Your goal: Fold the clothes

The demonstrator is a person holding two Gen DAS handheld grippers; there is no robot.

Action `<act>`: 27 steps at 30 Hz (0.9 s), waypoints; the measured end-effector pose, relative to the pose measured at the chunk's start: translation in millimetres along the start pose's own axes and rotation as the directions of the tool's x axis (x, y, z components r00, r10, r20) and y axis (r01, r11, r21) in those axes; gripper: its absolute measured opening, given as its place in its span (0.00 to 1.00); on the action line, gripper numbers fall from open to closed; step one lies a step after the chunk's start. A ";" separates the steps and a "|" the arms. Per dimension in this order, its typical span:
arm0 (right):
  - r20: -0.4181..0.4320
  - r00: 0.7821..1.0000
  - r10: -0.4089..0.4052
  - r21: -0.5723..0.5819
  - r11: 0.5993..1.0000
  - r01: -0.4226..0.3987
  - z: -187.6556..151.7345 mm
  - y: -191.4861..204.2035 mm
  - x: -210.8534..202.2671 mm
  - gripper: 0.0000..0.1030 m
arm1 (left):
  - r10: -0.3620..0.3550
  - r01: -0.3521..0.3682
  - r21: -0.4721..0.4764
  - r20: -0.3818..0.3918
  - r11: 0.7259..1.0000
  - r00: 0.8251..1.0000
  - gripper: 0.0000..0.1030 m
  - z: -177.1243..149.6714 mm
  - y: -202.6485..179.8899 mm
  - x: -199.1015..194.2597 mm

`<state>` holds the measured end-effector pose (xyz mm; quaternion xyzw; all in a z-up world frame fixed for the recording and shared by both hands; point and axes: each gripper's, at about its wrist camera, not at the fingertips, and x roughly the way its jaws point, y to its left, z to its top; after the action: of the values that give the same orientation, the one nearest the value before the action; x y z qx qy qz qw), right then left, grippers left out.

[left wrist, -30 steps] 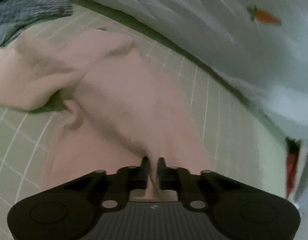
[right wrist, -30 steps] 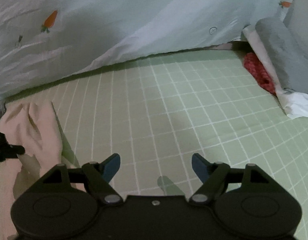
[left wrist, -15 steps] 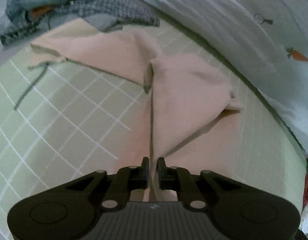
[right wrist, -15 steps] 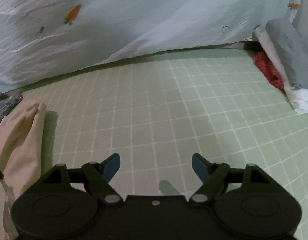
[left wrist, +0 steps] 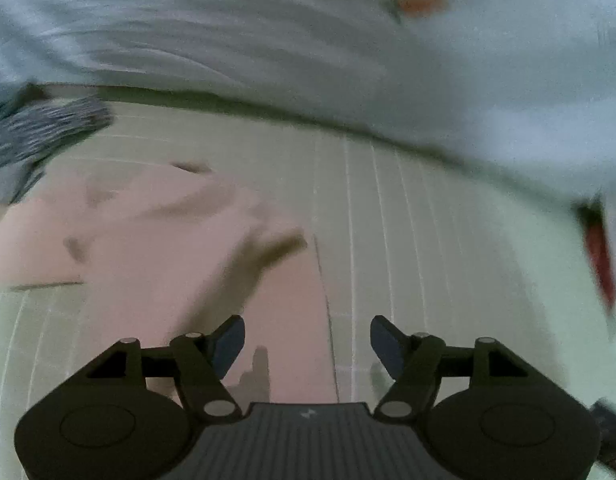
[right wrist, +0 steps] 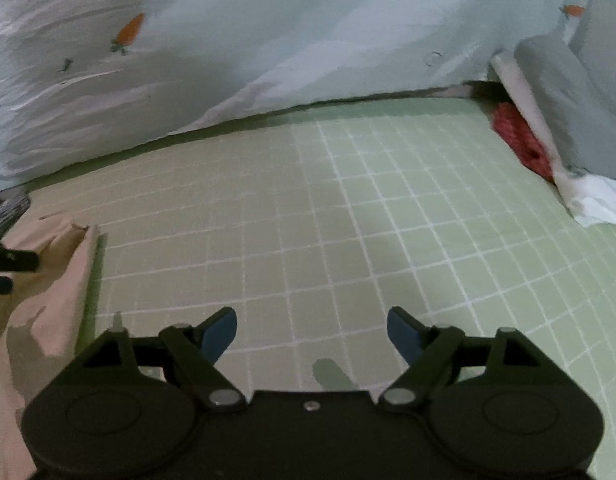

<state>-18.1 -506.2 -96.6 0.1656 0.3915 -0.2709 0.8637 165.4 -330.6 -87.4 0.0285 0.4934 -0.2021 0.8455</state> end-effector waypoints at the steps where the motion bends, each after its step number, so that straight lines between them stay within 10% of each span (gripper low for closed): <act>1: -0.004 1.000 -0.007 0.007 1.000 0.007 0.0 -2.9 0.8 0.81 | 0.032 -0.031 0.028 -0.034 0.999 0.999 0.68 -0.6 -8.5 10.7; 5: -0.023 0.999 -0.033 0.028 0.999 0.033 1.1 -12.3 4.7 0.81 | 0.057 -0.052 0.056 -0.107 0.997 0.993 0.67 -9.0 -17.9 39.5; 7: -0.031 0.999 -0.042 0.033 0.999 0.043 1.4 -15.6 6.0 0.81 | 0.064 -0.060 0.042 -0.112 0.997 0.992 0.50 -13.1 -10.6 44.8; 9: -0.036 0.998 -0.044 0.029 0.999 0.045 1.0 -15.8 5.7 0.81 | 0.065 -0.067 -0.017 -0.103 0.998 0.993 0.09 -13.6 -0.2 42.3; 16: -0.027 0.999 -0.034 -0.002 0.999 0.034 -5.8 -9.5 -7.6 0.81 | 0.023 -0.004 -0.272 0.065 0.962 0.998 0.06 -18.1 64.9 -11.5; 21: -0.032 0.999 -0.026 -0.032 0.999 0.025 -22.2 1.8 -24.9 0.81 | 0.127 -0.002 -0.475 0.230 0.880 0.965 0.05 -55.2 130.0 -82.8; 27: -0.061 0.998 0.000 -0.063 0.998 -0.004 -39.1 23.7 -37.9 0.81 | 0.239 -0.114 -0.632 0.116 0.766 0.964 0.00 -105.2 198.4 -101.5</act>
<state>-47.5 -455.0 -90.8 0.1467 0.4259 -0.2523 0.8564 108.4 -90.9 -85.3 -0.2239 0.4446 0.0501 0.8659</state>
